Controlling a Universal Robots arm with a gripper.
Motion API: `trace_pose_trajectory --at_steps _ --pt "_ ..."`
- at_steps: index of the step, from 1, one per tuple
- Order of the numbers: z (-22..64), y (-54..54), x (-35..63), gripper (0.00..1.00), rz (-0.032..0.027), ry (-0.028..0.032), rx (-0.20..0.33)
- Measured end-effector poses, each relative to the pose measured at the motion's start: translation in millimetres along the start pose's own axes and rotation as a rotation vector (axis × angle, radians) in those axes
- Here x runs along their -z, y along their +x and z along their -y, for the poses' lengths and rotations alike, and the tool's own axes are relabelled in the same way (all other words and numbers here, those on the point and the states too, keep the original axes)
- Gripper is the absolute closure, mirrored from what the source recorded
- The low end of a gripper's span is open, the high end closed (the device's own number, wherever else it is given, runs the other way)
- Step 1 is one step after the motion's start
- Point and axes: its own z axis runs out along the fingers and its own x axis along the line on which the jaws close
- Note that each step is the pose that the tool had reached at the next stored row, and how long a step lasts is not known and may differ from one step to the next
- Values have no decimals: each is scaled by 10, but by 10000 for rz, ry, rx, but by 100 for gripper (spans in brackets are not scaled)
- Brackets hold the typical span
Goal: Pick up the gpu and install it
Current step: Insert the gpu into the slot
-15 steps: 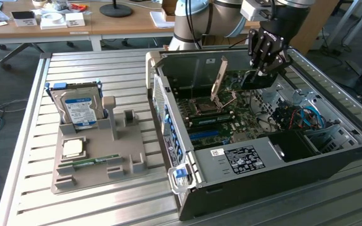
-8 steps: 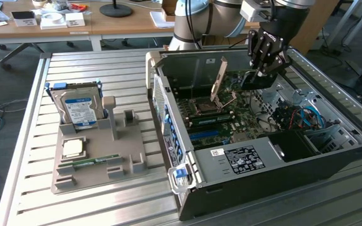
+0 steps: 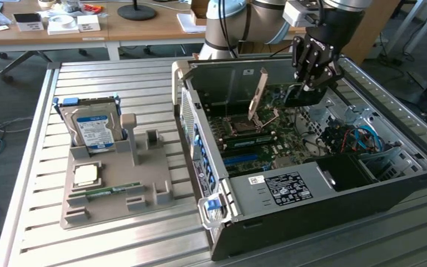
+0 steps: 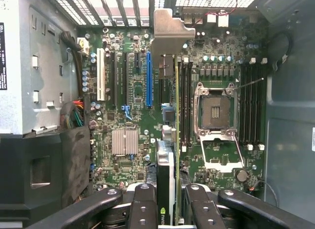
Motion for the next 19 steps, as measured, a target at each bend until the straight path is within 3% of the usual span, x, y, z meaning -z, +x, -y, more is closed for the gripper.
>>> trace_pose_trajectory --at_steps 7,10,14,16,19 --pt "-3 1 -26 73 7 1 0" --pt "-7 1 -29 73 97 8 3" --pt "-7 1 -29 73 98 7 2" --pt "-12 1 -29 73 141 12 0" --pt "-11 1 -30 73 142 11 3"
